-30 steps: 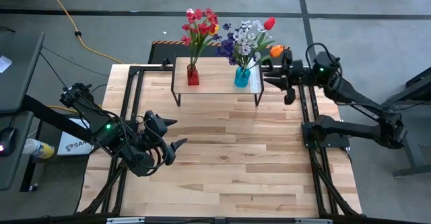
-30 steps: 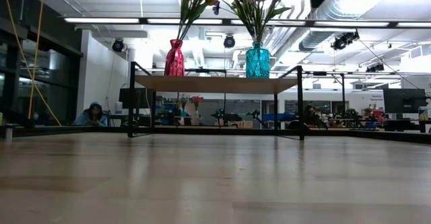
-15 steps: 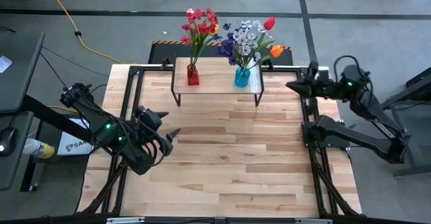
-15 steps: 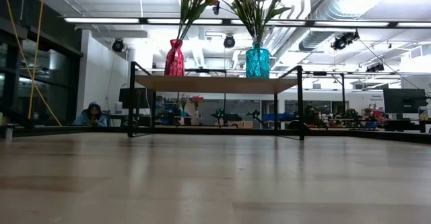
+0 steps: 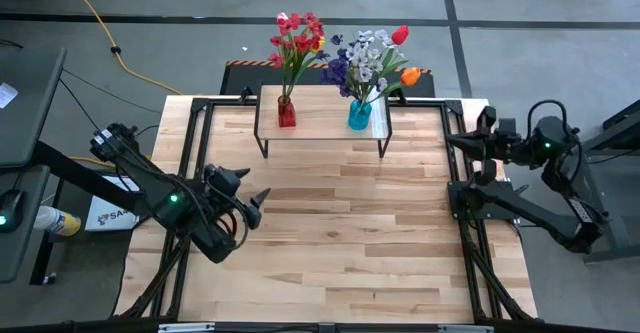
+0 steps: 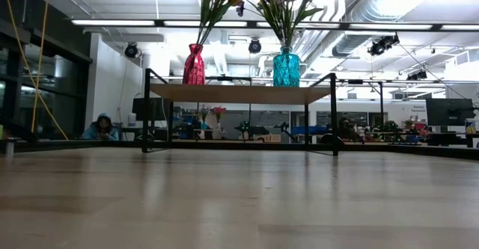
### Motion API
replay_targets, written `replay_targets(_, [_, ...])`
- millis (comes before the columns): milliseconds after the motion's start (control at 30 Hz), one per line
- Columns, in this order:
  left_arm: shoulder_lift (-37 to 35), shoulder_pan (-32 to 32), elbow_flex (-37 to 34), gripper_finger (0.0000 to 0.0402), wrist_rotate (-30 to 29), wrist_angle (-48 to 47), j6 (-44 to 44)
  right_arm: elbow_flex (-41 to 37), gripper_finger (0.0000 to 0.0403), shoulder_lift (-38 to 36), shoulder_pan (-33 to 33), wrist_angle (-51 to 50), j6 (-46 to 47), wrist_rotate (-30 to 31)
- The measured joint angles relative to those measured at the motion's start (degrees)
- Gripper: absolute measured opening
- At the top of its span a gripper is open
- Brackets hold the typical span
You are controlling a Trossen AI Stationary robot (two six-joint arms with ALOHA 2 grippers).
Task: Pick and place flowers into a vace then onto a shelf
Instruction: Return to home position
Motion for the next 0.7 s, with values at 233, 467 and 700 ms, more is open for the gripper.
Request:
replay_targets(233, [0.04,0.36,-11.75,0.0392,0.86,19.79,-0.46,0.0,0.0008,-3.76,0.0,-5.12,-3.82,4.89])
replay_targets(467, [0.53,8.52,-21.98,0.0392,11.89,51.66,17.52,0.04,0.0012,-6.33,0.0,-4.92,-3.03,5.44])
replay_targets(700, [0.28,20.89,-32.14,0.0392,23.41,77.56,35.17,0.07,0.0012,-6.87,0.01,-7.89,-0.23,5.15])
